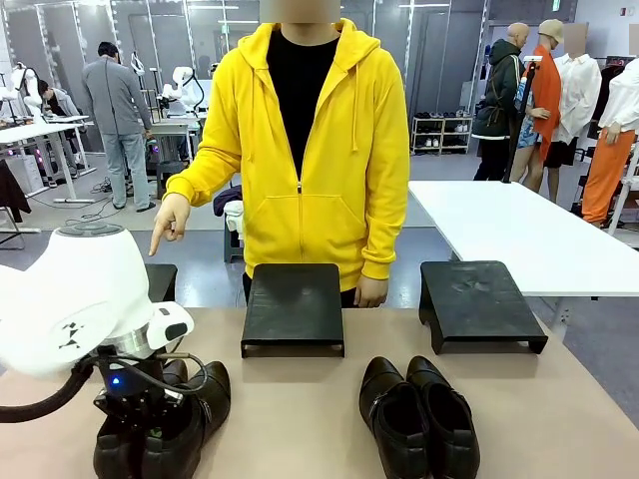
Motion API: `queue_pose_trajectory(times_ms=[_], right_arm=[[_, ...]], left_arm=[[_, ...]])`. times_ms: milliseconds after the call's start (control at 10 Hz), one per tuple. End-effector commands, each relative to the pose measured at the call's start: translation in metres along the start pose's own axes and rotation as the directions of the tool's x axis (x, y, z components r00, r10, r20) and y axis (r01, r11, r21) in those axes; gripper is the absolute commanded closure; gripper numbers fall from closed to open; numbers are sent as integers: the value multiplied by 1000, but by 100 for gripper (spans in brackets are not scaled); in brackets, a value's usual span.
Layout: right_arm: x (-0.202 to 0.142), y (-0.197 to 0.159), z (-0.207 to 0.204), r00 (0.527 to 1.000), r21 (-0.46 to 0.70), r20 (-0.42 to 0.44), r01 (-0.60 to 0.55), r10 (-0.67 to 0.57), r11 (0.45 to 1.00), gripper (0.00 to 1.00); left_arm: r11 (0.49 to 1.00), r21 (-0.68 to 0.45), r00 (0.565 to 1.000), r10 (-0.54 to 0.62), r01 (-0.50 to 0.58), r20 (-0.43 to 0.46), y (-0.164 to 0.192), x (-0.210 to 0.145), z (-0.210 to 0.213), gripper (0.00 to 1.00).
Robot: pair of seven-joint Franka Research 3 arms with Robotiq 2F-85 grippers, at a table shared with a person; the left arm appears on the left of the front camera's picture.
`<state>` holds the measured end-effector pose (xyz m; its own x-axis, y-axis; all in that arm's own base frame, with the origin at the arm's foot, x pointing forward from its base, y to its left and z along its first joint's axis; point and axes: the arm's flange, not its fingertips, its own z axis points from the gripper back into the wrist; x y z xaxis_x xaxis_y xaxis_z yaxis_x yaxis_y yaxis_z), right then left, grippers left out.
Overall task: Place the shoes on the stand as instructed by the person.
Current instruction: Pick up one pair of Shoes and place it on the Shoes Stand indicated by the person.
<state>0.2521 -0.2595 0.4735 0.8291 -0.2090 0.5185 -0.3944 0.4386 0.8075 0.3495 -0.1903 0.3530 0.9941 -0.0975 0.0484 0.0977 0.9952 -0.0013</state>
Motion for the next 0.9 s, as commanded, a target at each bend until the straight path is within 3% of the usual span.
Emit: queue_pose_trajectory(times_ms=[0,100,400,800], right_arm=[[1,1,2,1000,11,1,-13,13,1000,0],[1,1,2,1000,11,1,-13,13,1000,0],[1,1,2,1000,11,1,-13,13,1000,0],[1,1,2,1000,11,1,-13,13,1000,0]], left_arm=[[999,0,999,-49,49,8,34,-31,40,100],[997,5,997,-75,75,10,43,-24,66,100],[993,63,979,-114,105,170,81,-4,129,100],[990,124,960,-99,68,263,115,8,154,100]])
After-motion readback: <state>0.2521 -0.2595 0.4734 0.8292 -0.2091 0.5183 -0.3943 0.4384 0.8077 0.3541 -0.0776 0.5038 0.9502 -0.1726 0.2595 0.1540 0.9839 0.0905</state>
